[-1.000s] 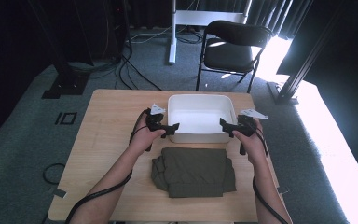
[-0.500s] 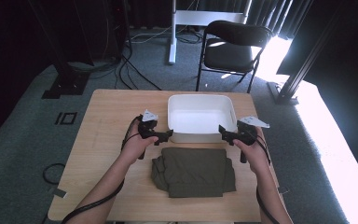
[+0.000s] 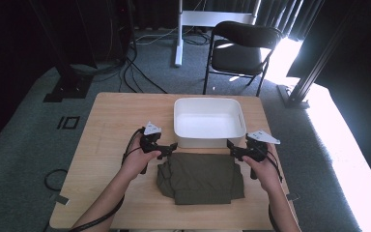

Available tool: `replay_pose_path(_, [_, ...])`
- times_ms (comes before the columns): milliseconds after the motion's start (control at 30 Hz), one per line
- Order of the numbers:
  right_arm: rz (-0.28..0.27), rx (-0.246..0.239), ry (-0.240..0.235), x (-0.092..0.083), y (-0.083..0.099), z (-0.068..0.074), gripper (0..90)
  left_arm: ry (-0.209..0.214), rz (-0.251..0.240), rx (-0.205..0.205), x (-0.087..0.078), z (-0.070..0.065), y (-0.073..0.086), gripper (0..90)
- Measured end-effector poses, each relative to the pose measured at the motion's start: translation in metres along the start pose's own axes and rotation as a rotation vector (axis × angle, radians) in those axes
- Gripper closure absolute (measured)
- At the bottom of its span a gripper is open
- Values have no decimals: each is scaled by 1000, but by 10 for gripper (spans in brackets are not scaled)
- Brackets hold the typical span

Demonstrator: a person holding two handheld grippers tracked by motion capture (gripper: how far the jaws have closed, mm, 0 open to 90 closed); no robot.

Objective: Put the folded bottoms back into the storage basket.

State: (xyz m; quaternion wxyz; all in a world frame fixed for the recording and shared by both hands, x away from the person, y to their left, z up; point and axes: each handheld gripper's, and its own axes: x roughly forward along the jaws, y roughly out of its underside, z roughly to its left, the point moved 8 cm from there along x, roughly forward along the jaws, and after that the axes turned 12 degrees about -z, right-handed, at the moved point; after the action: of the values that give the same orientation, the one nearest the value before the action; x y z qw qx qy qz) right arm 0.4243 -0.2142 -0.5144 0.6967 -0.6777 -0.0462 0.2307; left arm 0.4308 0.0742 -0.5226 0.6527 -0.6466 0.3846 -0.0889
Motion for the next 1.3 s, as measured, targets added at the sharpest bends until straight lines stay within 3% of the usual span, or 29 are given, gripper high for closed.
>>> replay_pose_path(267, [14,2,-18,-8,13,6,134,18,8,-6,-8,-7,10,171])
replay_pose_path(400, [23,1,-20,-10,21,9,134,23,10,-10,-12,-14,16,109])
replay_pose_path(900, [107,10,-37,-17,68,24,134,34,84,-6,-23,-34,44,108])
replay_pose_path(1033, [124,12,-39,-22,76,25,134,13,117,2,-27,-36,56,108])
replay_pose_path(1300, [180,27,-35,-27,100,27,134,-12,158,-33,-28,-40,79,108])
